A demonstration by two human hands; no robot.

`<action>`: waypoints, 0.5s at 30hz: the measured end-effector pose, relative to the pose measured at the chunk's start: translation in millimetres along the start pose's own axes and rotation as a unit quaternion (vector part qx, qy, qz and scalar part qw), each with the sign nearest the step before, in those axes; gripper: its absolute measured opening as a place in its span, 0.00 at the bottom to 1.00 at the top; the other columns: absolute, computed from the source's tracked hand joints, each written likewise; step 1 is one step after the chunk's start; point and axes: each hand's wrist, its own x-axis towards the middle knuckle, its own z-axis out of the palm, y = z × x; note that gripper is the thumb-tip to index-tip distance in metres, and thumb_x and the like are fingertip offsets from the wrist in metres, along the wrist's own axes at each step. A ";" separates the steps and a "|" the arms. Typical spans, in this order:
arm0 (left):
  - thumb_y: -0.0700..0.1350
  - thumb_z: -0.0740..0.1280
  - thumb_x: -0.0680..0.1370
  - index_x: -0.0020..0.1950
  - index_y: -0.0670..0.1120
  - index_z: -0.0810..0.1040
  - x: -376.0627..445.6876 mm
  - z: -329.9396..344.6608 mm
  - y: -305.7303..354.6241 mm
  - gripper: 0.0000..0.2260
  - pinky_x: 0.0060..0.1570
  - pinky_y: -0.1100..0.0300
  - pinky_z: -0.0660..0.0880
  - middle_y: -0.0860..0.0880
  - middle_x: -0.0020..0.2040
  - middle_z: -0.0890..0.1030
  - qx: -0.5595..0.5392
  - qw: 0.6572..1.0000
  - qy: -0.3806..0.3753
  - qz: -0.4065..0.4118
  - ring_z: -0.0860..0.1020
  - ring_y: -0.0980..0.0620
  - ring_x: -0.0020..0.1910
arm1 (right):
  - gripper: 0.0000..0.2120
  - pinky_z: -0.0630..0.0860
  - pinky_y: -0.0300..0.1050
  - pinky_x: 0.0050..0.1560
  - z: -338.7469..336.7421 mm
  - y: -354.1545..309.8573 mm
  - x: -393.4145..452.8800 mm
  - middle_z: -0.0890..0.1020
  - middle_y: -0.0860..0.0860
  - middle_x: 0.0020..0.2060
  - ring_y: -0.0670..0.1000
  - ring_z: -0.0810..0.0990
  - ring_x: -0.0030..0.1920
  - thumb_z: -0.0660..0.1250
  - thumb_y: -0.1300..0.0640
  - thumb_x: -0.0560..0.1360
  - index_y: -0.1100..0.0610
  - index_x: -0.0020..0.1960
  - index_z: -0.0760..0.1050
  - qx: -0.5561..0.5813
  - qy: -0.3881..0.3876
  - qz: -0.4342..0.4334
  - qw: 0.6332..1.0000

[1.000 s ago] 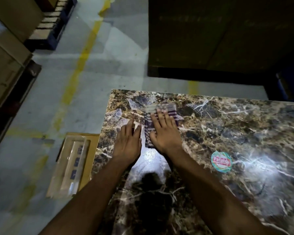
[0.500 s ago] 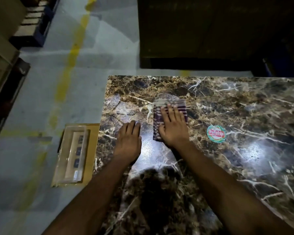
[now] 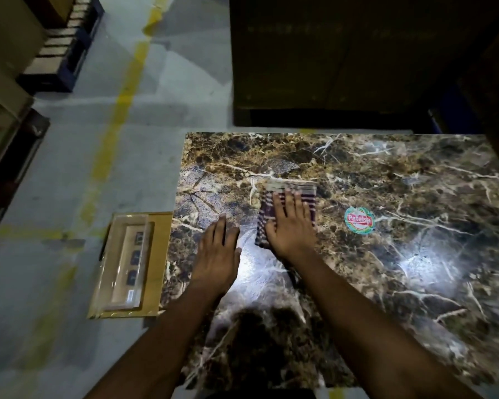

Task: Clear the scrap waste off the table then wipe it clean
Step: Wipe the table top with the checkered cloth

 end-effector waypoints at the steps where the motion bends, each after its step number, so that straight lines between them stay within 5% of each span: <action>1: 0.52 0.57 0.83 0.77 0.50 0.60 -3.4 -0.2 1.2 0.22 0.72 0.40 0.64 0.42 0.81 0.54 0.003 1.000 0.001 0.000 0.56 0.40 0.76 | 0.36 0.42 0.58 0.81 3.1 -12.8 -2.7 0.40 0.55 0.82 0.58 0.37 0.81 0.41 0.38 0.78 0.49 0.82 0.37 0.000 -0.006 -0.016 1.000; 7: 0.53 0.56 0.84 0.78 0.49 0.60 -20.4 -5.4 -0.2 0.23 0.75 0.41 0.60 0.44 0.81 0.56 0.009 0.999 -0.013 0.038 0.56 0.40 0.78 | 0.36 0.42 0.55 0.81 15.1 1.0 -77.9 0.43 0.52 0.83 0.55 0.39 0.82 0.51 0.41 0.79 0.49 0.83 0.46 -0.011 0.003 -0.061 0.998; 11: 0.53 0.56 0.83 0.77 0.50 0.60 -37.9 -2.4 1.6 0.23 0.74 0.41 0.60 0.42 0.80 0.55 0.017 0.999 -0.010 0.034 0.56 0.39 0.77 | 0.36 0.42 0.56 0.81 11.3 -2.4 -65.1 0.43 0.54 0.82 0.57 0.40 0.82 0.48 0.41 0.78 0.50 0.83 0.44 -0.002 0.006 0.009 1.000; 15: 0.52 0.58 0.83 0.77 0.48 0.63 -52.4 3.3 1.0 0.22 0.72 0.43 0.63 0.42 0.76 0.63 0.020 0.999 0.012 0.032 0.61 0.40 0.73 | 0.36 0.41 0.57 0.81 19.9 -41.8 -81.7 0.39 0.54 0.82 0.57 0.36 0.81 0.45 0.40 0.79 0.50 0.83 0.40 0.007 -0.007 -0.060 0.998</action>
